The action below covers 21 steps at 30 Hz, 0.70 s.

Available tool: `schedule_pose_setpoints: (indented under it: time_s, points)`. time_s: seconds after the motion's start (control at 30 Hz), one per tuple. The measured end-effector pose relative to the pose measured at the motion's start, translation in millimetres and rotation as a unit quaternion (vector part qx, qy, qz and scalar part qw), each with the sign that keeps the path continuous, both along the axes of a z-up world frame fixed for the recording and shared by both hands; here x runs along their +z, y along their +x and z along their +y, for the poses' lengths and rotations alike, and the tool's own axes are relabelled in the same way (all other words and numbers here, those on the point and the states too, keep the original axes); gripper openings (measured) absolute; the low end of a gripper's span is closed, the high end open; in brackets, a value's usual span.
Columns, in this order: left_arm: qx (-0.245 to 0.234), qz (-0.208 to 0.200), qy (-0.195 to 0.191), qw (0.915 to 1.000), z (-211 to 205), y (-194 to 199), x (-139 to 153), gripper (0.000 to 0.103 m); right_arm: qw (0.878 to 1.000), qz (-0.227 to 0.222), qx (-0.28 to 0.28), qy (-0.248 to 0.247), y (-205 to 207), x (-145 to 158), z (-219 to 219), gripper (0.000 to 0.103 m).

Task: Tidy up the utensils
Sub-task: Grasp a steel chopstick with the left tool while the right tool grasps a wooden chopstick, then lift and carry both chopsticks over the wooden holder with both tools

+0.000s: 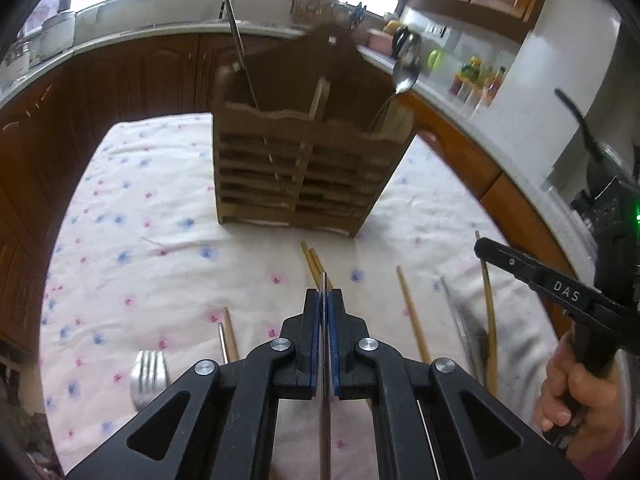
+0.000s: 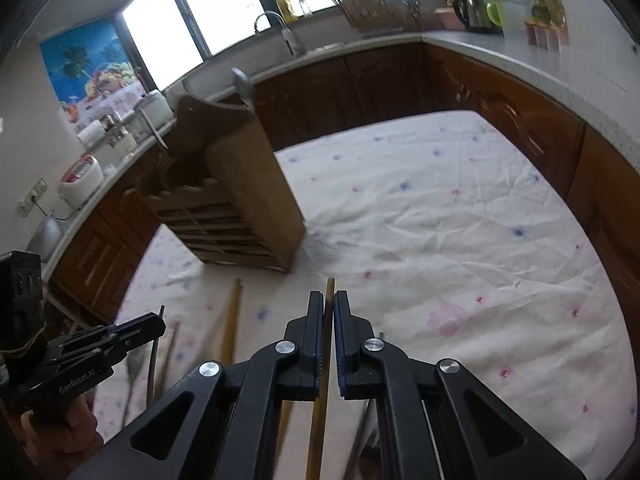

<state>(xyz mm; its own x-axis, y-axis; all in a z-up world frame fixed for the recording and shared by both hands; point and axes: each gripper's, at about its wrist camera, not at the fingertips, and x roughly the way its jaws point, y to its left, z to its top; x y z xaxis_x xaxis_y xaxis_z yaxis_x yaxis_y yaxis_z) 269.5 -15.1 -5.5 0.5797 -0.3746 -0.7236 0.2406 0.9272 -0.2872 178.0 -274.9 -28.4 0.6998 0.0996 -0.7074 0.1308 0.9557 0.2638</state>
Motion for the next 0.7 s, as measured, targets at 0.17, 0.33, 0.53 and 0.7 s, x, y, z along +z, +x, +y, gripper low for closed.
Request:
schedule_pose_setpoints:
  time_s: [0.17, 0.33, 0.53, 0.7]
  points:
    - [-0.005, -0.025, -0.01, 0.9996, 15.8, -28.0, 24.5, 0.002, 1.0, -0.024, 0.011, 0.004, -11.7, 21.0, 7.4, 0.005]
    - [-0.014, -0.041, -0.019, 0.9989, 30.1, -51.8, 41.4, 0.002, 0.999, -0.041, 0.017, 0.004, -21.7, 33.3, 15.4, 0.005]
    - [-0.01, -0.062, -0.034, 0.9975, 44.2, -73.0, 59.7, 0.002, 0.998, -0.062, 0.018, 0.002, -32.9, 47.5, 20.3, 0.004]
    - [-0.006, -0.079, -0.042, 0.996, 55.2, -88.6, 69.5, 0.002, 0.996, -0.082, 0.024, 0.003, -41.7, 62.2, 23.6, 0.004]
